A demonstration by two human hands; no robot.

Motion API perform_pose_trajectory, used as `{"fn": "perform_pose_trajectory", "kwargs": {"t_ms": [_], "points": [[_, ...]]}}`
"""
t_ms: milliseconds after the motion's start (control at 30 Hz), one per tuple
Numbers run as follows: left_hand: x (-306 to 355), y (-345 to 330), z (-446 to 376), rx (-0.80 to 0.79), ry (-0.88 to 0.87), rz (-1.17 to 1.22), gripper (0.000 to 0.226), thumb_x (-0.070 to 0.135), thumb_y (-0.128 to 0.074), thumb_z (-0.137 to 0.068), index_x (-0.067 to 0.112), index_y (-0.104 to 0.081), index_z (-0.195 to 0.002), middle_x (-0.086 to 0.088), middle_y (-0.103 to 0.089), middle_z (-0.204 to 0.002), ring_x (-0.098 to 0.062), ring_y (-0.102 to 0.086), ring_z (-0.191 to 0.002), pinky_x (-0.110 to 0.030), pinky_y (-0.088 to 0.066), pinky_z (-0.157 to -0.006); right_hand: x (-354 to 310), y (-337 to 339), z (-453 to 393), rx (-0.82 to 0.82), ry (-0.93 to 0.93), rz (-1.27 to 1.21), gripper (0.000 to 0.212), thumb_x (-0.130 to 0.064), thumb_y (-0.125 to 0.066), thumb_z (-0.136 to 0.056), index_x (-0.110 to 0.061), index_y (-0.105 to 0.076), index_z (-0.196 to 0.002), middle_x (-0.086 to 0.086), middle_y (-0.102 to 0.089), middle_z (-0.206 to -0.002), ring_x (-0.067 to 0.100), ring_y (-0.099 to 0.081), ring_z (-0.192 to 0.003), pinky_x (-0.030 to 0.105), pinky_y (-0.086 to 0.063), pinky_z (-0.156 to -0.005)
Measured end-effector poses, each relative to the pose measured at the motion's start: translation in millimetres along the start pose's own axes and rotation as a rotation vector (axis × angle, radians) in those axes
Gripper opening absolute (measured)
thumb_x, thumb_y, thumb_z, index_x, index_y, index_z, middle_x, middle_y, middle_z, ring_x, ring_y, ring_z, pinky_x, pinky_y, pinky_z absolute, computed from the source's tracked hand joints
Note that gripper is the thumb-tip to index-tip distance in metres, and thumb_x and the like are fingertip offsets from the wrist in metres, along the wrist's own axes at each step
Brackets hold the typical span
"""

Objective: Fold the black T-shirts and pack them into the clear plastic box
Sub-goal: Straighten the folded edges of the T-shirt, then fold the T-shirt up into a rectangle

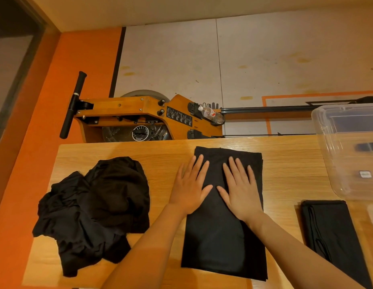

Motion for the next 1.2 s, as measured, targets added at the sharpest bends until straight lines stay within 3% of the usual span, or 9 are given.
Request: {"fn": "perform_pose_trajectory", "kwargs": {"t_ms": [200,300,433,533,767,900,1000,1100,1200], "points": [[-3.1,-4.5,2.8,-0.139,0.014,-0.005,0.071,0.063,-0.007,-0.092,0.028,0.012,-0.151,-0.001,0.022,-0.158,-0.026,0.019,-0.146,-0.049,0.004,-0.117,27.2,-0.1,6.7,-0.036,-0.306,-0.021,0.077,-0.062,-0.023,-0.095,-0.012,-0.025,-0.154,0.014,-0.018,-0.161,0.03,-0.013,-0.15,0.052,-0.011,-0.118],[-0.9,1.5,7.2,-0.101,0.051,-0.005,0.073,0.061,-0.009,-0.092,0.025,0.009,-0.153,-0.005,0.018,-0.16,-0.026,0.017,-0.147,-0.047,0.006,-0.116,42.6,9.8,18.6,0.011,-0.433,-0.058,0.078,-0.06,-0.025,-0.095,-0.008,-0.025,-0.153,0.018,-0.019,-0.16,0.035,-0.014,-0.149,0.058,-0.017,-0.116],[16.3,2.7,23.5,0.012,-0.087,-0.003,0.07,0.054,-0.024,-0.093,0.018,-0.013,-0.153,-0.007,-0.009,-0.161,-0.023,-0.004,-0.149,-0.045,-0.011,-0.116,17.8,17.2,42.5,0.059,-0.263,-0.064,0.073,-0.054,-0.028,-0.097,-0.007,-0.024,-0.153,0.015,-0.017,-0.161,0.029,-0.01,-0.15,0.05,-0.011,-0.119],[27.6,-3.8,38.8,0.008,-0.116,0.056,0.07,0.053,-0.027,-0.094,0.015,-0.02,-0.152,-0.007,-0.015,-0.16,-0.021,-0.009,-0.148,-0.044,-0.016,-0.117,-17.2,6.2,70.0,0.027,-0.109,-0.066,0.071,-0.053,-0.031,-0.097,-0.006,-0.027,-0.151,0.015,-0.021,-0.16,0.028,-0.015,-0.149,0.048,-0.015,-0.119],[19.7,-13.0,57.1,-0.115,0.003,0.068,0.075,0.057,-0.031,-0.096,0.019,-0.002,-0.154,-0.002,0.009,-0.162,-0.017,0.016,-0.146,-0.042,0.001,-0.118,-14.4,-8.7,115.5,-0.11,-0.242,-0.024,0.081,-0.063,-0.02,-0.097,-0.005,-0.028,-0.151,0.017,-0.022,-0.159,0.03,-0.019,-0.148,0.049,-0.016,-0.117],[22.8,-6.2,69.6,-0.038,0.042,0.043,0.076,0.058,-0.028,-0.093,0.016,-0.013,-0.154,-0.008,-0.004,-0.162,-0.025,-0.002,-0.149,-0.045,-0.008,-0.116,2.7,-1.6,130.7,-0.12,-0.338,-0.031,0.082,-0.065,-0.018,-0.096,-0.007,-0.025,-0.153,0.018,-0.022,-0.159,0.033,-0.017,-0.148,0.052,-0.019,-0.115],[37.1,-8.0,93.8,0.043,-0.096,0.044,0.074,0.056,-0.034,-0.09,0.014,-0.024,-0.151,-0.008,-0.018,-0.16,-0.023,-0.011,-0.147,-0.046,-0.017,-0.113,-2.6,2.3,142.0,-0.102,-0.286,-0.038,0.077,-0.061,-0.025,-0.096,-0.009,-0.023,-0.153,0.017,-0.018,-0.161,0.032,-0.015,-0.149,0.052,-0.017,-0.116],[45.9,-22.3,119.5,0.0,-0.138,0.05,0.073,0.055,-0.039,-0.091,0.017,-0.022,-0.152,-0.006,-0.016,-0.16,-0.022,-0.01,-0.148,-0.049,-0.023,-0.114,-18.9,-5.2,157.9,-0.134,-0.11,-0.017,0.074,-0.06,-0.024,-0.098,-0.011,-0.026,-0.154,0.013,-0.013,-0.162,0.028,-0.011,-0.15,0.05,-0.013,-0.117],[36.2,-37.6,144.3,-0.055,-0.071,-0.012,0.073,0.059,-0.031,-0.093,0.021,-0.014,-0.153,-0.008,-0.009,-0.161,-0.026,-0.007,-0.148,-0.05,-0.022,-0.115,-19.2,-12.8,181.4,-0.162,-0.142,-0.02,0.075,-0.061,-0.022,-0.097,-0.013,-0.026,-0.154,0.012,-0.014,-0.162,0.027,-0.009,-0.15,0.051,-0.014,-0.117]]}}
Point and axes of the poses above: each hand's wrist, its own z-axis away from the middle knuckle, its own y-axis out of the back of the hand, x = y × z, the point moved 4 cm from there along -z, towards the middle knuckle
